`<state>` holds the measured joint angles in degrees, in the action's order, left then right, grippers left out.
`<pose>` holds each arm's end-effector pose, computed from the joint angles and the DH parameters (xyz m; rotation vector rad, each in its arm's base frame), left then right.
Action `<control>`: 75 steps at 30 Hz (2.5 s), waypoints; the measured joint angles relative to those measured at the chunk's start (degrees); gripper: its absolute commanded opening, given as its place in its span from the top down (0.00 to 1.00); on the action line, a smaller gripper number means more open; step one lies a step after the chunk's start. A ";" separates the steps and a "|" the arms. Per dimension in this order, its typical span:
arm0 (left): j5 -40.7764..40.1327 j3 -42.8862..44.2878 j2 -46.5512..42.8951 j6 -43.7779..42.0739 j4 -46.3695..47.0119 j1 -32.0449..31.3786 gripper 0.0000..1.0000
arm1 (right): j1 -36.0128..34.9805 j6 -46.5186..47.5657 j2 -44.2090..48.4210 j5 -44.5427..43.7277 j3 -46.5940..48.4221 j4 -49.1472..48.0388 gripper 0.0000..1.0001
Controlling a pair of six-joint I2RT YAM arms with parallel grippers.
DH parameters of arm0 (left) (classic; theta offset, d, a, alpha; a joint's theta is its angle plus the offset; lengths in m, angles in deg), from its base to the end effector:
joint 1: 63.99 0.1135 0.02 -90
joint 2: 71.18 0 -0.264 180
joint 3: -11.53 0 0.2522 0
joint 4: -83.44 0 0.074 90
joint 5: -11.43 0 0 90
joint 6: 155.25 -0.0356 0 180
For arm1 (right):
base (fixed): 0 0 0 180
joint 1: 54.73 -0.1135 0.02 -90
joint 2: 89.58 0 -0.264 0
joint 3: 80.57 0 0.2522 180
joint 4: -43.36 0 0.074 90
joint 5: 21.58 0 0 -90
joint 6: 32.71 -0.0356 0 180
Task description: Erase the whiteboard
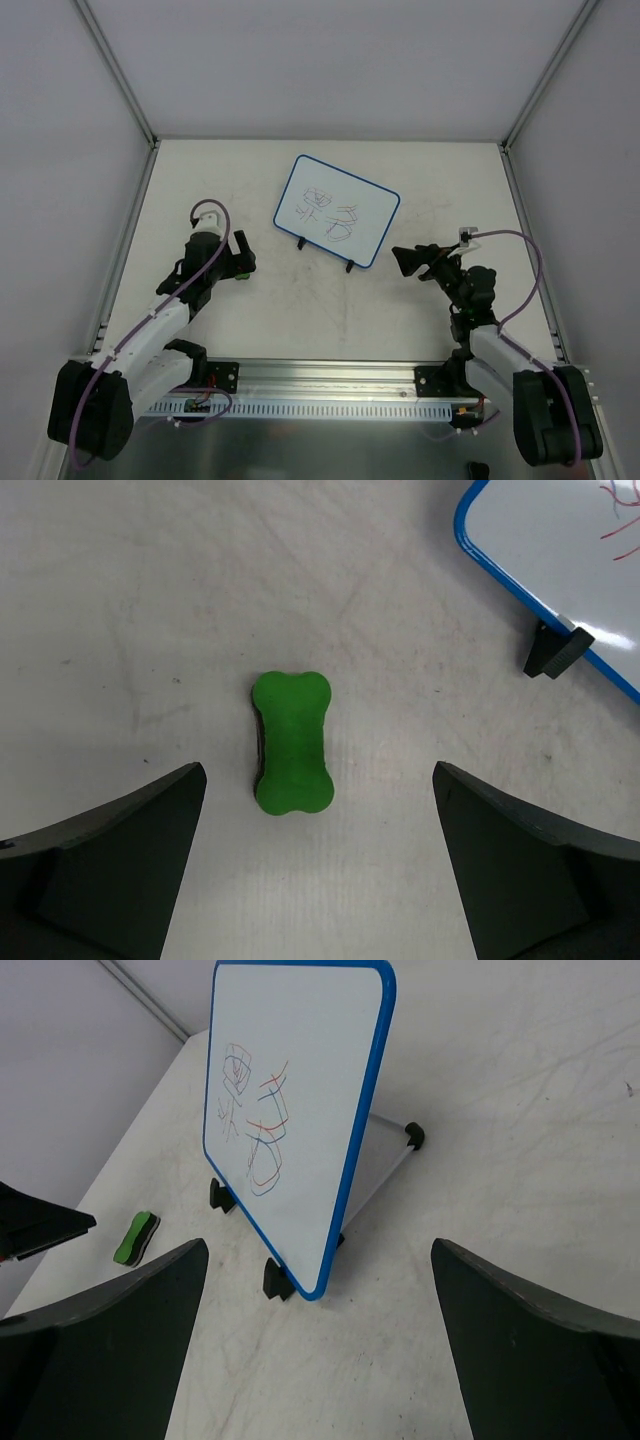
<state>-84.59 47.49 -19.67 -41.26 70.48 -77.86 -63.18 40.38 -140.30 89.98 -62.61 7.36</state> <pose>0.1900 -0.0431 0.2003 -0.2480 2.0640 -0.2976 0.1681 0.0382 0.1874 -0.1935 1.5401 0.6361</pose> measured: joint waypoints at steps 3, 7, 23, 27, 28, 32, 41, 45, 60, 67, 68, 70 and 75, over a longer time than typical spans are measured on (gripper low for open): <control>-2.12 3.02 2.64 -1.18 -1.36 -3.10 0.01 | 0.00 -0.57 -7.02 -1.20 -1.01 -9.77 0.01; -3.67 6.23 6.97 -3.04 -2.86 -3.19 0.01 | 0.11 -2.14 -15.61 -1.07 -1.14 -17.33 0.01; -4.11 12.31 19.93 -5.60 -6.62 -3.19 0.10 | 0.46 -4.15 -16.74 4.37 -1.33 -22.53 0.01; -3.50 14.97 23.91 -5.31 -8.07 -3.19 0.19 | 0.46 -4.35 -16.72 4.87 -1.33 -22.60 0.01; -3.45 15.85 25.18 -5.27 -8.50 -3.19 0.23 | 0.46 -4.37 -16.68 4.92 -1.33 -22.64 0.01; -3.45 17.64 28.15 -4.90 -9.73 -3.19 0.26 | 0.50 -4.68 -16.33 5.40 -1.33 -23.04 0.01; -3.43 20.46 33.46 -2.64 -12.94 -3.19 0.40 | 1.03 -5.18 -15.91 6.21 -1.33 -23.34 0.01; -3.48 20.46 33.68 -1.99 -13.75 -3.19 0.43 | 1.22 -5.38 -15.74 6.36 -1.33 -23.34 0.01; -3.65 21.46 33.20 -0.57 -15.06 -3.19 0.43 | 1.73 -6.03 -15.19 7.19 -1.33 -23.41 0.01; -3.58 21.46 32.50 -0.57 -15.17 -3.19 0.49 | 1.81 -6.23 -15.19 7.41 -1.33 -23.41 0.01; -3.56 21.49 32.61 -0.57 -15.17 -3.19 0.48 | 1.84 -6.25 -15.19 7.41 -1.33 -23.41 0.01; -3.48 21.49 33.09 -0.59 -15.17 -3.19 0.50 | 1.86 -6.27 -15.19 7.43 -1.33 -23.41 0.01; -3.43 21.51 34.42 -0.57 -15.26 -3.19 0.68 | 2.01 -6.45 -15.21 7.43 -1.33 -23.41 0.01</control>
<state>-88.03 68.99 14.75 -41.83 55.22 -81.05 -61.17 33.93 -155.51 97.41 -63.94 -16.04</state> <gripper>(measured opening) 0.358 0.988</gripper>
